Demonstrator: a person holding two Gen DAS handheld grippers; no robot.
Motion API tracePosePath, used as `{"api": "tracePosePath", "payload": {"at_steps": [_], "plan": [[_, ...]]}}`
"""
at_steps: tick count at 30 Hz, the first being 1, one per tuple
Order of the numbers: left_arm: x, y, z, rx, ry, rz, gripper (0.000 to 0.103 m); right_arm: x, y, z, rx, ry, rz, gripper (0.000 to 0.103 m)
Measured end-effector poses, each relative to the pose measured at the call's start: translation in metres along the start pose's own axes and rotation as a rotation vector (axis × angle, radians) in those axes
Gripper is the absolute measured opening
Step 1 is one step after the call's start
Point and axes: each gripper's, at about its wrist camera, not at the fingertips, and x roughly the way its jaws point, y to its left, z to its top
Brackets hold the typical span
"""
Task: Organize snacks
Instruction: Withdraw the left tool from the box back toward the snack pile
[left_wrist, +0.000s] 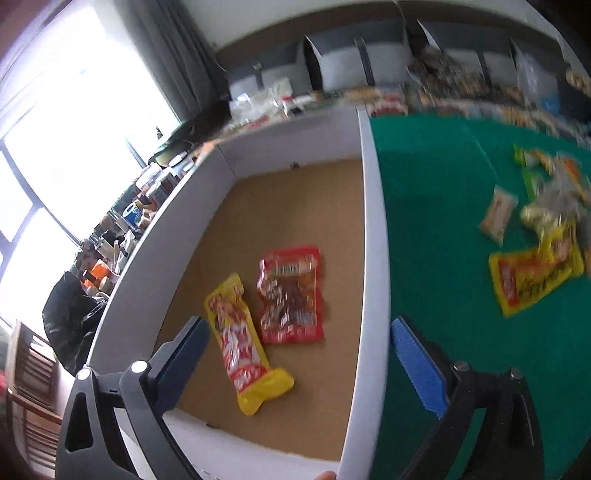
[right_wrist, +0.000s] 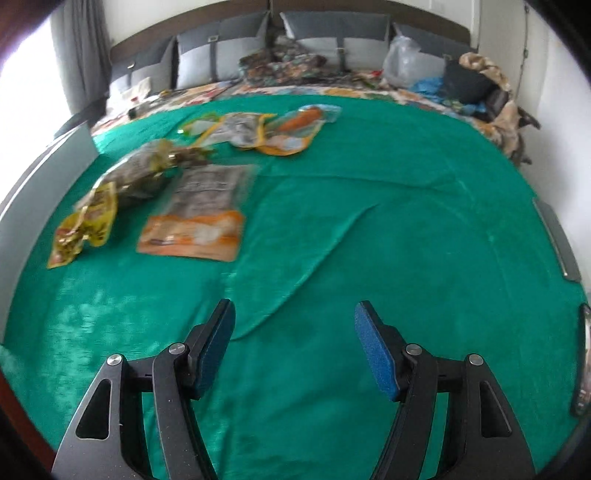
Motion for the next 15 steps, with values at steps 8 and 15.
{"api": "tracePosePath", "payload": {"at_steps": [8,15], "plan": [[-0.013,-0.014,-0.016,0.090,-0.018,0.042,0.099,0.009,-0.009,-0.008,0.036,0.010,-0.066,0.071],[-0.018,-0.019,-0.020,0.100,-0.029,0.059,0.100,0.012,-0.015,-0.011,0.056,0.005,-0.081,0.083]]}}
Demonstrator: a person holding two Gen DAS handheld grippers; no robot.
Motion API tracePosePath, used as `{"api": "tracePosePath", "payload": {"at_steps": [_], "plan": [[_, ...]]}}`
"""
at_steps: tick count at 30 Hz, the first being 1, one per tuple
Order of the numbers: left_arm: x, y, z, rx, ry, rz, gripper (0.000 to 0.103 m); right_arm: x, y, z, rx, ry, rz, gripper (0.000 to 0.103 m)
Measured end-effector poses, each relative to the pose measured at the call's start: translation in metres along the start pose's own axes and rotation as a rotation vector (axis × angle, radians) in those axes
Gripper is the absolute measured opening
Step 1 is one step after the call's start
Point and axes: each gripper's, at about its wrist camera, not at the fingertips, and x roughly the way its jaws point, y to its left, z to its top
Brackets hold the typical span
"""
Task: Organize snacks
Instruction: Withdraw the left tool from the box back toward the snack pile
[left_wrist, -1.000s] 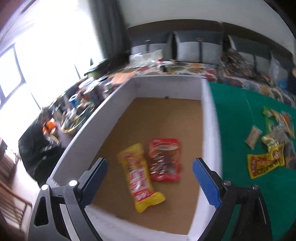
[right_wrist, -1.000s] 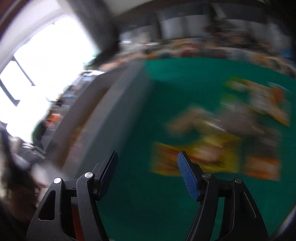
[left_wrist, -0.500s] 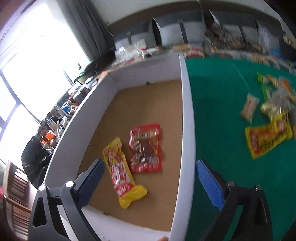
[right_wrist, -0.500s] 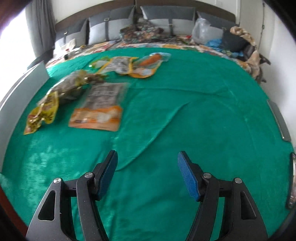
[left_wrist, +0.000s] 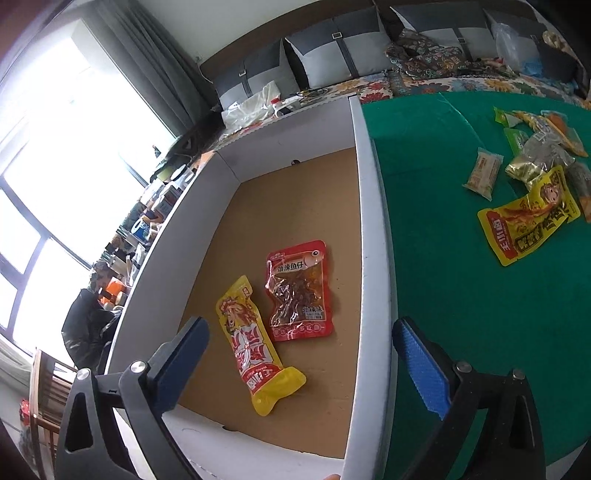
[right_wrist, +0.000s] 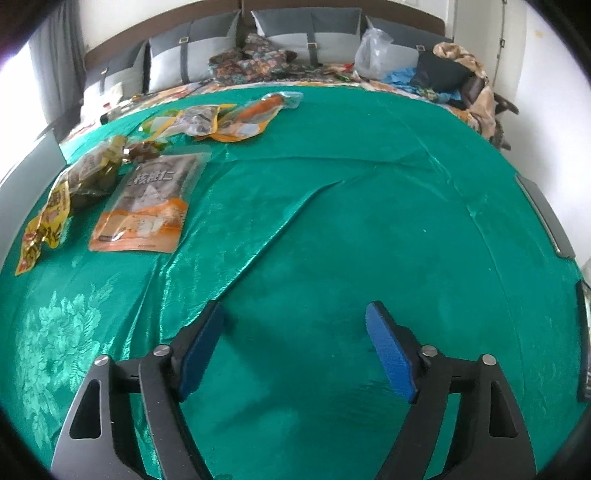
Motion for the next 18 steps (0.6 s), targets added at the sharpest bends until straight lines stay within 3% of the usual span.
{"api": "tracePosePath", "payload": {"at_steps": [9,13,16,18], "plan": [[-0.015,0.004,-0.002,-0.067,-0.065,0.016,0.100,0.000,-0.002,0.000,0.006,0.004,-0.005,0.086],[-0.043,-0.006,0.008,-0.037,-0.157,0.034,0.100,0.000,-0.002,0.000,0.006,0.004,-0.006,0.086],[-0.060,-0.024,0.020,0.026,-0.192,-0.071,0.100,0.000,-0.002,0.000,0.006,0.005,-0.006,0.086],[-0.069,-0.044,0.029,0.099,-0.193,-0.209,0.100,0.000,-0.002,0.000,0.007,0.005,-0.005,0.086]]}}
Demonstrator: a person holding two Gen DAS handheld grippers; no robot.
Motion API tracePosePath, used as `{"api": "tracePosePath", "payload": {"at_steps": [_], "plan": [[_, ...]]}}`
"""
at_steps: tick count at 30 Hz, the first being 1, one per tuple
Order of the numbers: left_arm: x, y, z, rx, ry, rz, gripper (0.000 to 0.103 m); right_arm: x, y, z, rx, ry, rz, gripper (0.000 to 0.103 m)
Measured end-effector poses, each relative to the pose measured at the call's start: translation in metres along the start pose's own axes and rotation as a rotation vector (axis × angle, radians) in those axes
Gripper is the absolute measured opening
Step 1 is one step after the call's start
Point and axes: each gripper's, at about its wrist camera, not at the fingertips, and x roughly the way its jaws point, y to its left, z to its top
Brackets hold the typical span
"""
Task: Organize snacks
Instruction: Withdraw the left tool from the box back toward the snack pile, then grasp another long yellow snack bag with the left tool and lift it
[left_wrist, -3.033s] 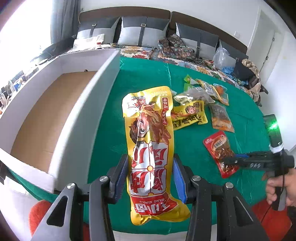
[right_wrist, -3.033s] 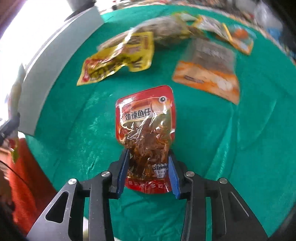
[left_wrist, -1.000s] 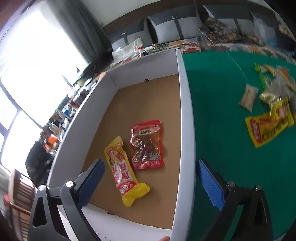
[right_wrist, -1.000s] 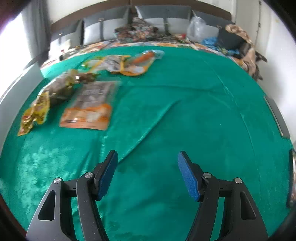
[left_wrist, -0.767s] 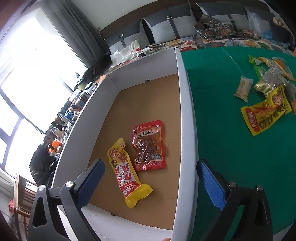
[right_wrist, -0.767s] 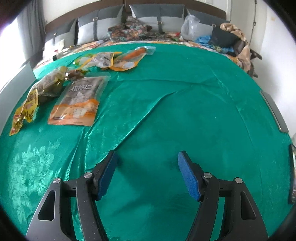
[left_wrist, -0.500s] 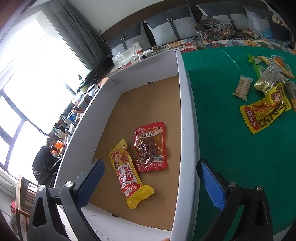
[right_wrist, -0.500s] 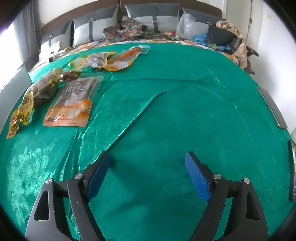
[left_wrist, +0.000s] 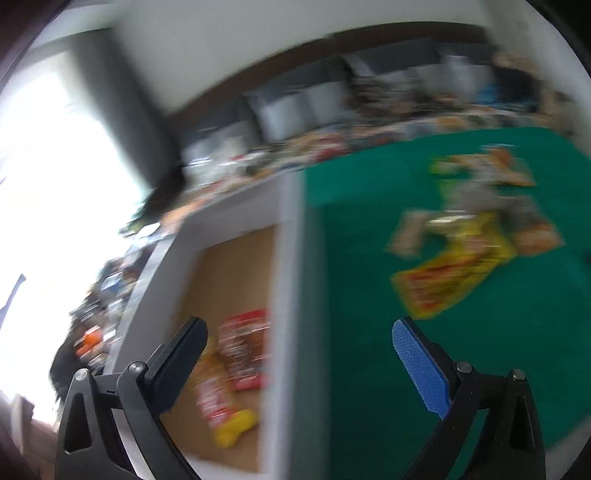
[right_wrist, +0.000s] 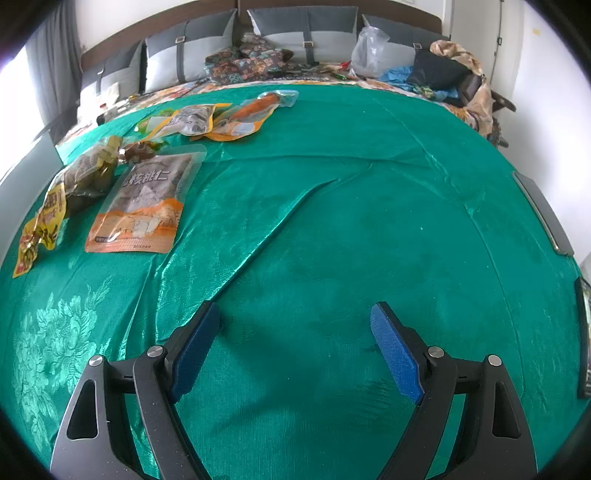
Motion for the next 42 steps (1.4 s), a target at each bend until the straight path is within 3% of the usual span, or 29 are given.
{"api": "tracePosePath", "payload": {"at_steps": [4,9,13,23,27,36,38,40,42], "plan": [[0.010,-0.051,0.016,0.169,0.048,-0.221,0.100,0.000,0.000,0.000,0.000,0.000,0.000,0.086],[0.031,-0.096,0.031,0.379,0.068,-0.310,0.100,0.000,0.000,0.000,0.002,0.001,0.000,0.087],[0.054,-0.111,0.050,0.431,0.119,-0.424,0.100,0.000,0.000,0.000,0.002,0.001,0.001,0.087],[0.098,-0.141,0.069,0.523,0.157,-0.454,0.100,0.000,0.001,0.000,0.003,0.002,0.002,0.087],[0.117,-0.155,0.073,0.527,0.162,-0.456,0.100,0.000,0.001,0.000,0.003,0.002,0.003,0.087],[0.157,-0.165,0.062,0.428,0.283,-0.521,0.096,0.001,0.001,0.000,0.004,0.002,0.003,0.087],[0.157,-0.163,0.060,0.399,0.293,-0.543,0.085,0.001,0.001,0.000,0.004,0.002,0.003,0.087],[0.158,-0.154,0.060,0.309,0.338,-0.611,0.057,0.001,0.001,-0.001,0.004,0.002,0.003,0.087],[0.155,-0.149,0.056,0.271,0.348,-0.596,0.053,0.001,0.001,-0.001,0.004,0.002,0.003,0.087]]}}
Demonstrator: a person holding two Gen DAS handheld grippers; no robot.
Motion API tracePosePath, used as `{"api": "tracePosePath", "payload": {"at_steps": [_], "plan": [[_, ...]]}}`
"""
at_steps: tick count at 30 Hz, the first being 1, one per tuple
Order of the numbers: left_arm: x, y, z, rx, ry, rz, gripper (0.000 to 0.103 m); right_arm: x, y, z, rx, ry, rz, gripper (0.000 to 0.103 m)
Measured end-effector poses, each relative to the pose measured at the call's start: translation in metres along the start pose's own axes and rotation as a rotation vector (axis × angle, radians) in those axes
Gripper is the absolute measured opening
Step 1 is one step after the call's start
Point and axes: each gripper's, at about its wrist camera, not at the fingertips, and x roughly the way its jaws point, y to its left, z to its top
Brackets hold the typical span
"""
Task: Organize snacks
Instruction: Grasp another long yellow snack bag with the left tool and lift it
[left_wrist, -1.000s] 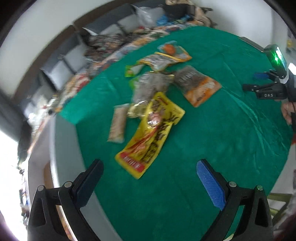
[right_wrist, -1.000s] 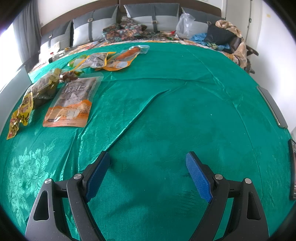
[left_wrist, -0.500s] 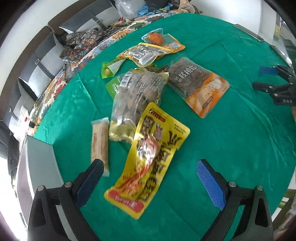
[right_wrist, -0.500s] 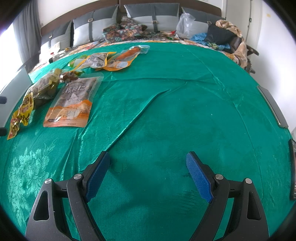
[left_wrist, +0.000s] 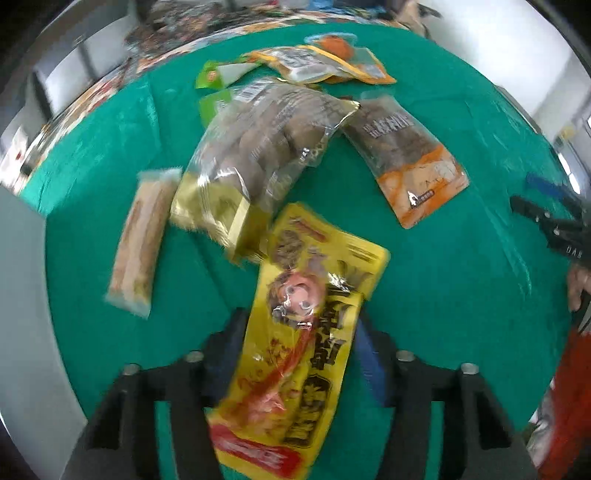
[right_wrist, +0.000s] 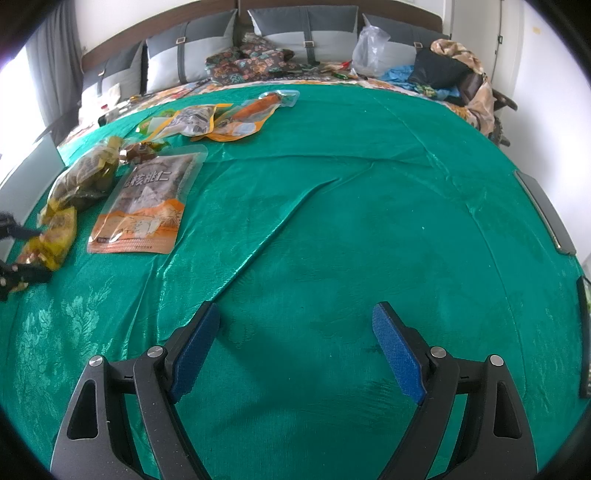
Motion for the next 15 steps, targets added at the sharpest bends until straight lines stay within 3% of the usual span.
{"api": "tracePosePath", "payload": {"at_steps": [4,10,15], "plan": [[-0.008,-0.006,-0.019,-0.079,-0.006,0.007,0.051,0.000,0.000,0.000,0.000,0.000,0.000,0.087],[-0.026,-0.005,-0.068,-0.418,0.002,0.019,0.051,0.000,0.000,0.000,0.000,0.000,0.000,0.088],[-0.032,-0.004,-0.095,-0.522,-0.079,0.073,0.054,0.000,0.000,0.000,0.000,0.000,-0.001,0.088]]}}
